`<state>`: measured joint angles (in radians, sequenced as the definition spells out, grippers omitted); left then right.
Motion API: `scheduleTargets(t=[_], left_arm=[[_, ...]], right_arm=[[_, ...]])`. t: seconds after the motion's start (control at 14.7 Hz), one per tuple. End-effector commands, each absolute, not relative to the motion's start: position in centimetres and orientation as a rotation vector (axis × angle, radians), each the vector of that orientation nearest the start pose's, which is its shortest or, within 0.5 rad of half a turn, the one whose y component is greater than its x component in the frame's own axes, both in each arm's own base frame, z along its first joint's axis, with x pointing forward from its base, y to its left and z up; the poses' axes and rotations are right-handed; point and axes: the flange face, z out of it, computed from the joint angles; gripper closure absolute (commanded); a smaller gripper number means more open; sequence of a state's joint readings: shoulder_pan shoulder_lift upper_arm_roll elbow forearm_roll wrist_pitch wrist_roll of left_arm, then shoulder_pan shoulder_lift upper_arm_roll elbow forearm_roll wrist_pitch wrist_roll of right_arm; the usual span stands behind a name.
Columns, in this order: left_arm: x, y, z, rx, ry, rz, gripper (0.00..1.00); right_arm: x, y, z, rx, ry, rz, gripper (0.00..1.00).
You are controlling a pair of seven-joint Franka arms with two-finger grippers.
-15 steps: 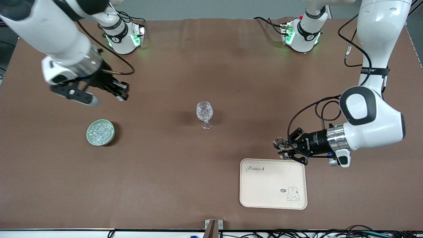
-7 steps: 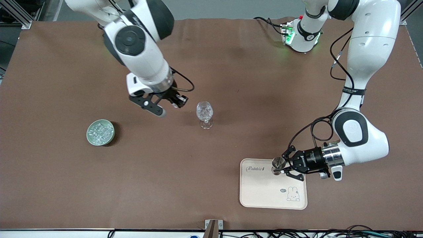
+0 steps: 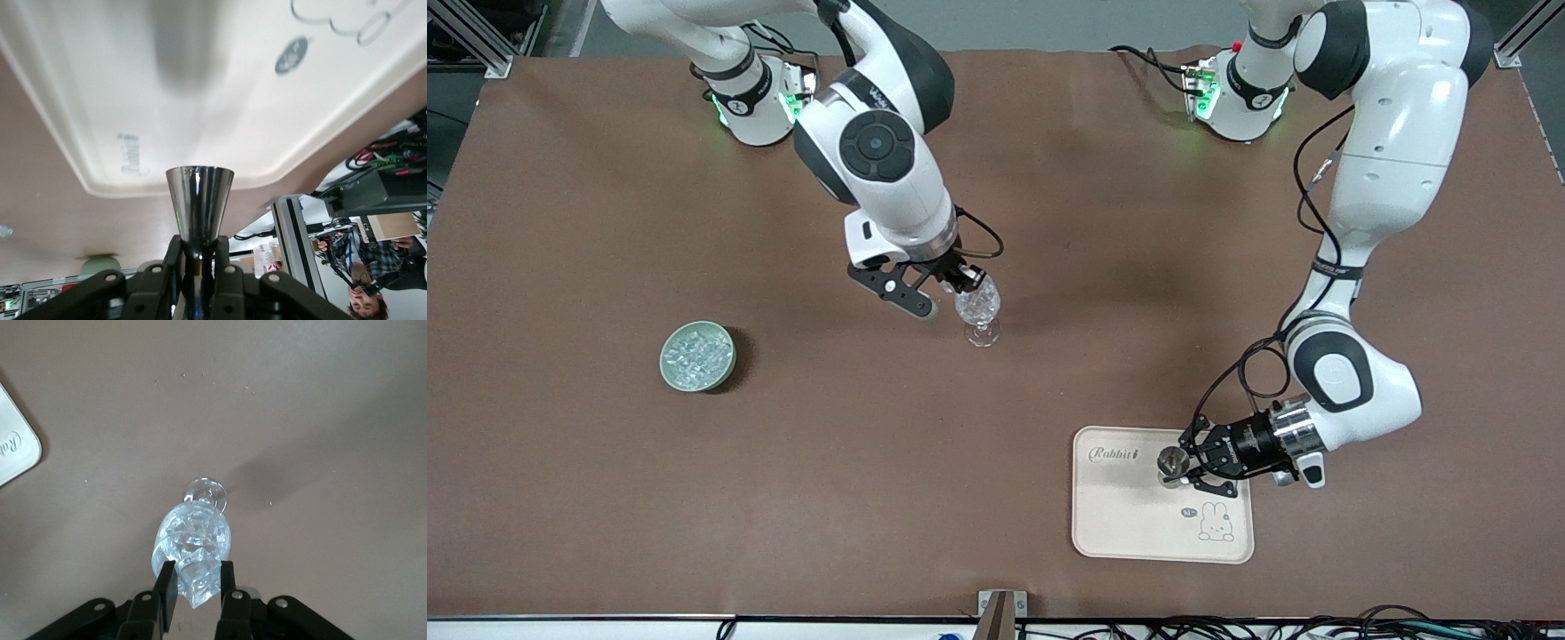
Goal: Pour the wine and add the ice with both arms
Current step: 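Lower the jigger onto the tray while the right gripper drops the cube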
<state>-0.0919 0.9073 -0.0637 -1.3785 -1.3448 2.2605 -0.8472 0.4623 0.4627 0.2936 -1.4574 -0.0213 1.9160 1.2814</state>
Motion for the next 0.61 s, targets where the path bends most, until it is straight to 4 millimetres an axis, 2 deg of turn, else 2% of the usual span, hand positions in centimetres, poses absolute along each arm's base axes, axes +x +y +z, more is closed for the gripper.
scheduleTargets(t=[0.0, 0.41, 0.55], left_arm=[[74.2, -13.0, 17.0, 1.395, 1.58, -0.582, 1.0], [74.3, -12.9, 14.0, 1.351, 1.632, -0.532, 0.95], [74.3, -13.1, 14.4, 1.278, 1.643, -0.542, 0.93]], right_arm=[[51.9, 46.3, 41.2, -2.98, 0.842, 0.114, 1.0], [52.2, 46.9, 39.9, -2.957, 0.863, 0.106, 0.99], [52.5, 47.0, 39.2, -2.955, 0.871, 0.115, 0.99]])
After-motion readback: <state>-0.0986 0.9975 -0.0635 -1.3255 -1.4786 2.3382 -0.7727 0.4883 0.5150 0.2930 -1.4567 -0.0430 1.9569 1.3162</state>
